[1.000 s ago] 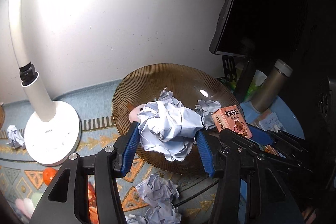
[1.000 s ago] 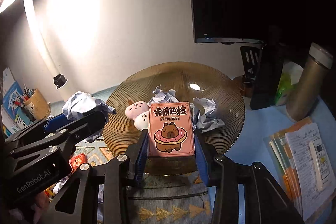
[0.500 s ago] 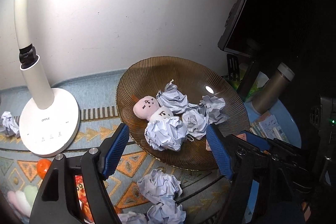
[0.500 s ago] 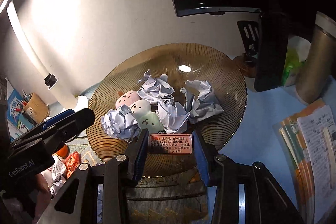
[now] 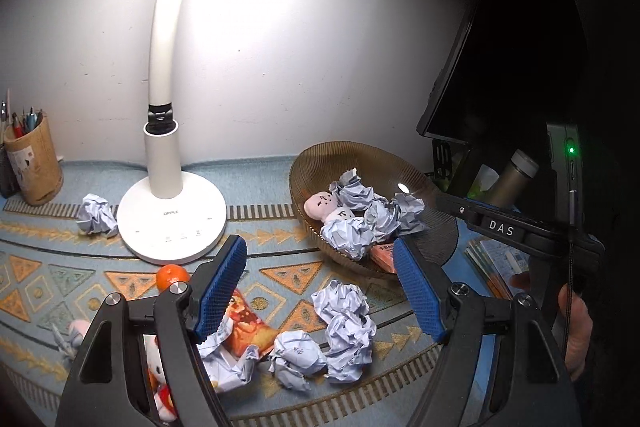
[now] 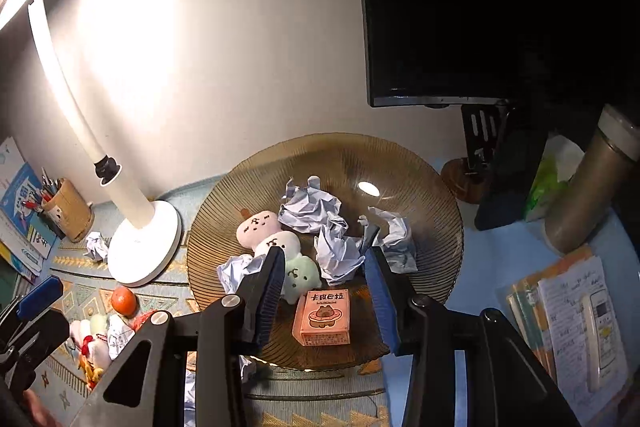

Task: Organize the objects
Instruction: 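Carry the paper ball and pink snack box into the bowl and release, then grasp the plaid bow plush with the left tool while the right tool grasps a paper ball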

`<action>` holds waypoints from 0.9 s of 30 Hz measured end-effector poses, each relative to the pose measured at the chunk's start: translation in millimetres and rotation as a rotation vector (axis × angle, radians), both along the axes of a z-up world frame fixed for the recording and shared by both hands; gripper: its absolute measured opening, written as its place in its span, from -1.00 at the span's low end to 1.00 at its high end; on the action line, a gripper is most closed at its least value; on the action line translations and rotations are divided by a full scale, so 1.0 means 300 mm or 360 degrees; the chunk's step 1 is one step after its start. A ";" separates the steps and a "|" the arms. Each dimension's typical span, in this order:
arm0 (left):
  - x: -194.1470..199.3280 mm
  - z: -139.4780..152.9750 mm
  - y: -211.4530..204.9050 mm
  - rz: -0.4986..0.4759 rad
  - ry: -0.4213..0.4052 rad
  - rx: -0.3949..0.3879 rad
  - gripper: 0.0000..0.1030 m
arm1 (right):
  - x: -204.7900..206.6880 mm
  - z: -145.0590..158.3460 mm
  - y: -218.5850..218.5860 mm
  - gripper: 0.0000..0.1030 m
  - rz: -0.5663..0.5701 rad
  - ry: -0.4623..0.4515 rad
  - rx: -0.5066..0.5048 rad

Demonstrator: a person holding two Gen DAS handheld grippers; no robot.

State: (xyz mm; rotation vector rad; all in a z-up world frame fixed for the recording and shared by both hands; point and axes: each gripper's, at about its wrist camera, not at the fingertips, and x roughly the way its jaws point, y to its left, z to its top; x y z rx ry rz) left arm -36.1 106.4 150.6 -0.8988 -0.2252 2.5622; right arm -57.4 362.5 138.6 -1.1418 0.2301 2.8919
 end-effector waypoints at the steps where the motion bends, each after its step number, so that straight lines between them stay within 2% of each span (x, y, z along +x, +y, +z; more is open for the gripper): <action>1: 0.025 0.005 -0.031 0.0021 0.0006 0.0013 0.44 | 0.029 0.008 -0.013 -0.13 0.0010 0.0007 -0.0006; 5: 0.140 0.030 -0.153 0.0133 0.0051 0.0040 0.44 | 0.163 0.030 -0.097 -0.11 0.0083 0.0041 0.0003; 7: 0.202 0.043 -0.207 0.0173 0.0064 0.0048 0.52 | 0.229 0.054 -0.145 -0.10 0.0144 0.0065 -0.0032; 8: 0.234 0.046 -0.233 0.0208 0.0077 0.0049 0.71 | 0.259 0.063 -0.172 -0.05 0.0165 0.0076 -0.0037; 9: 0.265 0.047 -0.261 0.0253 0.0098 0.0058 0.95 | 0.286 0.067 -0.199 0.14 0.0184 0.0082 -0.0034; 11: 0.326 0.029 -0.320 0.0338 0.0129 0.0101 0.99 | 0.333 0.058 -0.255 0.32 0.0225 0.0091 -0.0044; 16: 0.409 -0.117 -0.439 0.0541 0.0071 0.0046 0.99 | 0.391 -0.073 -0.376 0.32 0.0327 0.0048 -0.0093; 18: 0.428 -0.193 -0.470 0.0600 0.0056 -0.0012 0.99 | 0.398 -0.157 -0.402 0.33 0.0357 0.0021 -0.0152; 21: 0.427 -0.288 -0.482 0.0632 0.0023 -0.0110 0.98 | 0.398 -0.278 -0.438 0.33 0.0389 -0.0014 -0.0155; 24: 0.412 -0.343 -0.497 0.0641 -0.0014 -0.0107 0.98 | 0.395 -0.356 -0.462 0.32 0.0404 -0.0034 -0.0105; 27: 0.399 -0.376 -0.517 0.0671 -0.0050 -0.0080 0.96 | 0.399 -0.376 -0.468 0.33 0.0411 -0.0020 -0.0082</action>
